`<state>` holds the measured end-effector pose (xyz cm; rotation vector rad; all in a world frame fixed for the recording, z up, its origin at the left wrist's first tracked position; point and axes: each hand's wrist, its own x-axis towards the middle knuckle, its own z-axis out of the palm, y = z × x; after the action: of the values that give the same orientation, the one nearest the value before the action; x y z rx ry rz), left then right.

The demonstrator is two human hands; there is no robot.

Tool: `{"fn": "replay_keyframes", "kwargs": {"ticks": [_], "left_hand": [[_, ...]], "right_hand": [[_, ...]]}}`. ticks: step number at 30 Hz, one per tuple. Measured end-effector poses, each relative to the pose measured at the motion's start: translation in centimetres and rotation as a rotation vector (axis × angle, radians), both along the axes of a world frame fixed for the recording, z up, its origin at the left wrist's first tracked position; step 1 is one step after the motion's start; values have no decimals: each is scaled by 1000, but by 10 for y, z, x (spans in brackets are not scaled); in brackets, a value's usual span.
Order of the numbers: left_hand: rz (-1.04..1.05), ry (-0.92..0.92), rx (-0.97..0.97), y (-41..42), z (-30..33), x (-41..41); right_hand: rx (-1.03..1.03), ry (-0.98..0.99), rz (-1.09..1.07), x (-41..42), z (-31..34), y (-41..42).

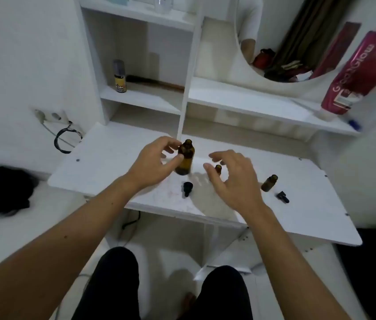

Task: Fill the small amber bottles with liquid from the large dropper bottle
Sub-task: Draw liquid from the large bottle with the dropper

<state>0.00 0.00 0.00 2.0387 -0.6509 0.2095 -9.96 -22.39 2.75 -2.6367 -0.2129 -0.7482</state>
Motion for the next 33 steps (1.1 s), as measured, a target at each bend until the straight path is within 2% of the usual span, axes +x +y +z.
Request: {"fn": "replay_keyframes", "kwargs": {"ticks": [10, 14, 18, 24, 33], "left_hand": [[22, 170, -90, -14, -13, -14], [29, 191, -104, -14, -20, -14], [49, 191, -101, -12, -29, -11], [40, 185, -94, -12, -33, -7], [45, 198, -102, -12, -38, -3]], "right_hand": [[-45, 175, 121, -29, -44, 30], [-126, 244, 182, -19, -50, 34], [-115, 251, 228, -12, -49, 34], [22, 176, 226, -16, -42, 28], [453, -122, 171, 0, 27, 33]]}}
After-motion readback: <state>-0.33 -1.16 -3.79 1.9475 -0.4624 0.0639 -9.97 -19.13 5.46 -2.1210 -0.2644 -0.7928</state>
